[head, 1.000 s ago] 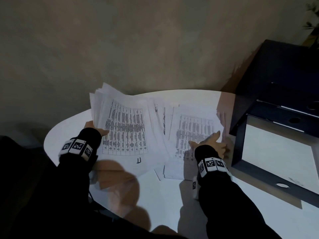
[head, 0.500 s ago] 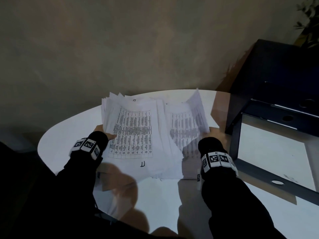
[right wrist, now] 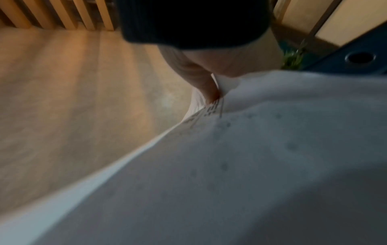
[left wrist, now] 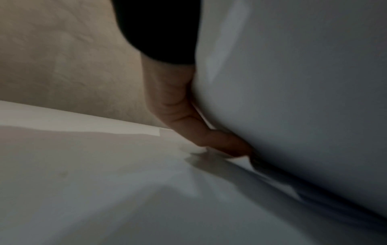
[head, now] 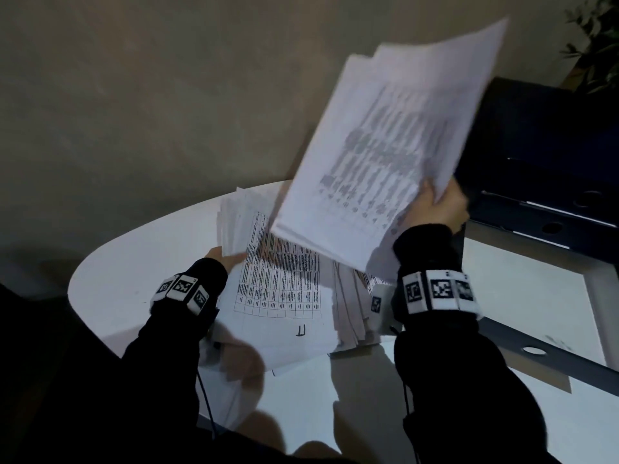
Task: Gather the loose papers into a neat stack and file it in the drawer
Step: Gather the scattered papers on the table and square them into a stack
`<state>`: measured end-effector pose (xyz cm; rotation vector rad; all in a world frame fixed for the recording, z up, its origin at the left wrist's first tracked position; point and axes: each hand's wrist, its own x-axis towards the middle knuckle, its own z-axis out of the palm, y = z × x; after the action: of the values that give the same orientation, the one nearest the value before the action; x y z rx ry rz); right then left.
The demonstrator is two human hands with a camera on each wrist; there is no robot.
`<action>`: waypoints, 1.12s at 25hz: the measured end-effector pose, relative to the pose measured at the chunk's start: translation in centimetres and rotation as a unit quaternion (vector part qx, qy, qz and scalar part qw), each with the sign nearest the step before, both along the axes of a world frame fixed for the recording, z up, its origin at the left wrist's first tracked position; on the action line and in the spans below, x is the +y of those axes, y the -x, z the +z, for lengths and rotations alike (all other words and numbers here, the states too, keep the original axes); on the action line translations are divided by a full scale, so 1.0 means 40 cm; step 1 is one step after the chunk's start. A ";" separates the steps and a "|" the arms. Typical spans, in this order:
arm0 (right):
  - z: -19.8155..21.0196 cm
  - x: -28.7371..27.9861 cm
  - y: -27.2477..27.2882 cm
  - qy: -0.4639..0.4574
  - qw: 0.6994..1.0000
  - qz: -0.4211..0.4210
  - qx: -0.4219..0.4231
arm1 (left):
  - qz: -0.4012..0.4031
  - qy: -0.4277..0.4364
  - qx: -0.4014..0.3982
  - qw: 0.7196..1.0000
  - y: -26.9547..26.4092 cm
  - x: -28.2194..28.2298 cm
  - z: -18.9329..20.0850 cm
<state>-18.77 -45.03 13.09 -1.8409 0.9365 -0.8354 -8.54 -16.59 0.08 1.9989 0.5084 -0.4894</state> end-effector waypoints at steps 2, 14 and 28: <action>-0.068 0.059 -0.012 -0.020 0.991 0.101 0.083 | 0.072 0.095 0.024 0.993 -0.084 0.034 -0.073; -0.334 -0.033 -0.087 -0.158 0.940 -0.057 0.299 | -0.005 -0.077 -0.072 0.994 -0.038 0.142 -0.020; -0.281 -0.052 -0.085 -0.068 0.968 0.074 0.232 | -0.083 0.029 -0.024 0.996 -0.111 0.167 -0.089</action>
<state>-15.38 -47.10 1.84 -1.9938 1.0942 -0.2407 -4.10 -9.89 -3.46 2.0006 0.2956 -0.5505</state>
